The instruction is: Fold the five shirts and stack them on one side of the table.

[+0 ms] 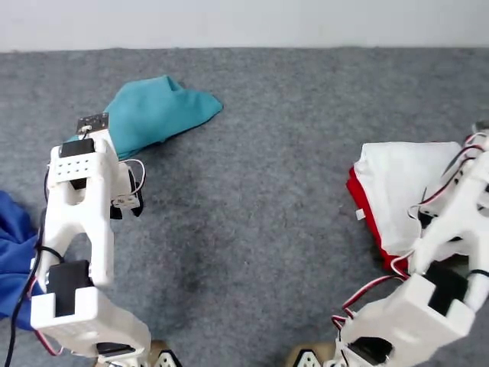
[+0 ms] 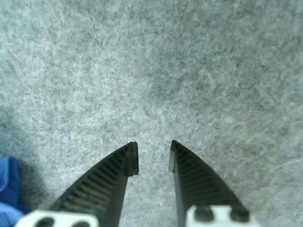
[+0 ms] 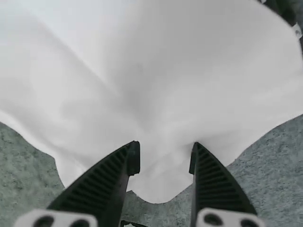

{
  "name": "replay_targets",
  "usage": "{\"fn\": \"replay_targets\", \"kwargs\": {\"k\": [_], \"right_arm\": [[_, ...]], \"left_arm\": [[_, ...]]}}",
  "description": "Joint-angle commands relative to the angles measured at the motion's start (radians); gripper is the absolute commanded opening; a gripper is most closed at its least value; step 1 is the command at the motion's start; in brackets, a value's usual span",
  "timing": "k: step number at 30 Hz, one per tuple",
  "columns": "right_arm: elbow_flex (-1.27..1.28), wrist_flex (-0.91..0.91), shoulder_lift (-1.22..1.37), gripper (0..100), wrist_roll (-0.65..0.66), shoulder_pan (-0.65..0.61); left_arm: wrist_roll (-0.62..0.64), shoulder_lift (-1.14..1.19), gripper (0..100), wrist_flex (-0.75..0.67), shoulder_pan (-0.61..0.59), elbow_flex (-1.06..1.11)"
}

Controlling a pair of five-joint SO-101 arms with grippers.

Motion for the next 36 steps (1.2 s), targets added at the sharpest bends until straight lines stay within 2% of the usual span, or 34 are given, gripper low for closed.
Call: {"fn": "replay_targets", "kwargs": {"k": [1,8,13,19,26,30,36], "right_arm": [[0.035,-0.013,-0.008,17.7,0.009,0.010],[0.124,-0.062,-0.010,17.8,0.012,0.064],[0.104,-0.008,-0.050,17.9,0.014,0.081],[-0.028,0.134,-0.254,17.9,0.081,0.053],[-0.057,0.120,-0.535,18.0,0.107,0.001],[-0.057,0.107,-0.636,18.0,0.109,-0.054],[-0.057,0.108,-0.696,18.0,0.109,-0.176]], "left_arm": [[0.003,-0.046,12,0.008,-0.008,-0.004],[0.003,-0.044,12,0.008,-0.008,-0.004],[0.003,-0.038,12,0.008,-0.008,-0.004],[0.003,-0.048,12,0.018,-0.008,-0.012],[0.002,-0.048,12,0.114,-0.014,-0.101],[0.008,-0.048,12,0.186,-0.121,-0.222],[0.005,-0.046,12,0.298,-0.457,-0.414]]}}
